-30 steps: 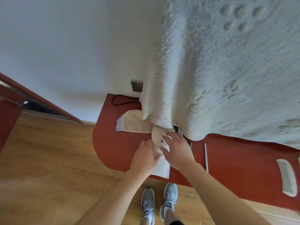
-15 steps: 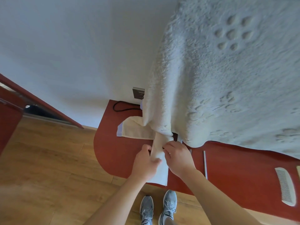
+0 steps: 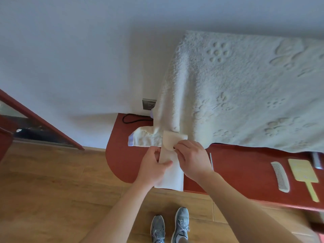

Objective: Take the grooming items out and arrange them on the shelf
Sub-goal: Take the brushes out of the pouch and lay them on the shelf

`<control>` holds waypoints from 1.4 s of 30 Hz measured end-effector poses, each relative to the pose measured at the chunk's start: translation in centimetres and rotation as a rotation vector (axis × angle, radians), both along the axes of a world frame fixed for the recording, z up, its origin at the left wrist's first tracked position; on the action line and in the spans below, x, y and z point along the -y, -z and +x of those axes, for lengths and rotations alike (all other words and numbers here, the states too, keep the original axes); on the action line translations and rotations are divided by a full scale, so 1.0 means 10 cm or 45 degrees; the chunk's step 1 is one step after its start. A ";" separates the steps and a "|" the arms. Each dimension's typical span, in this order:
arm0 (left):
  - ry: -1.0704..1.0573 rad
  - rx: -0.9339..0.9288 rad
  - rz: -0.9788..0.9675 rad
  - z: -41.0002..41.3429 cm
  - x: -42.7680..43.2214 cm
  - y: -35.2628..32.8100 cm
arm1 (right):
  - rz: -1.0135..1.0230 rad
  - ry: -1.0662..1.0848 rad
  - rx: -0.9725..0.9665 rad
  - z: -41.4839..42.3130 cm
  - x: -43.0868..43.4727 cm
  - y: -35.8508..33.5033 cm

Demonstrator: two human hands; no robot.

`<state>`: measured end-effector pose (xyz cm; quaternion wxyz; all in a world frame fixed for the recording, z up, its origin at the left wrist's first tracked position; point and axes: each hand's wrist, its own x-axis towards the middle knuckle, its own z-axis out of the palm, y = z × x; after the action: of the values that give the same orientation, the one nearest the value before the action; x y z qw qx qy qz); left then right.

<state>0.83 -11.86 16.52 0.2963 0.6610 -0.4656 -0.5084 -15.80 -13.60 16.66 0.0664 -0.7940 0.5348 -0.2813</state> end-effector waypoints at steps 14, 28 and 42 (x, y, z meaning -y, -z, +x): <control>0.151 -0.161 -0.102 -0.41 -0.30 -0.79 | -0.217 0.159 -0.009 -0.44 -0.47 -0.82; 0.125 -0.198 -0.129 -1.06 -0.65 -1.12 | -0.229 0.167 0.077 -1.10 -0.72 -1.12; 0.170 -0.180 -0.148 -1.23 -0.75 -1.14 | -0.290 0.251 0.219 -1.49 -0.43 -1.48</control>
<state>-11.42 -4.34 27.94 0.3316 0.5728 -0.5153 -0.5445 -30.72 -9.33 31.46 -0.0063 -0.7131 0.5671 -0.4122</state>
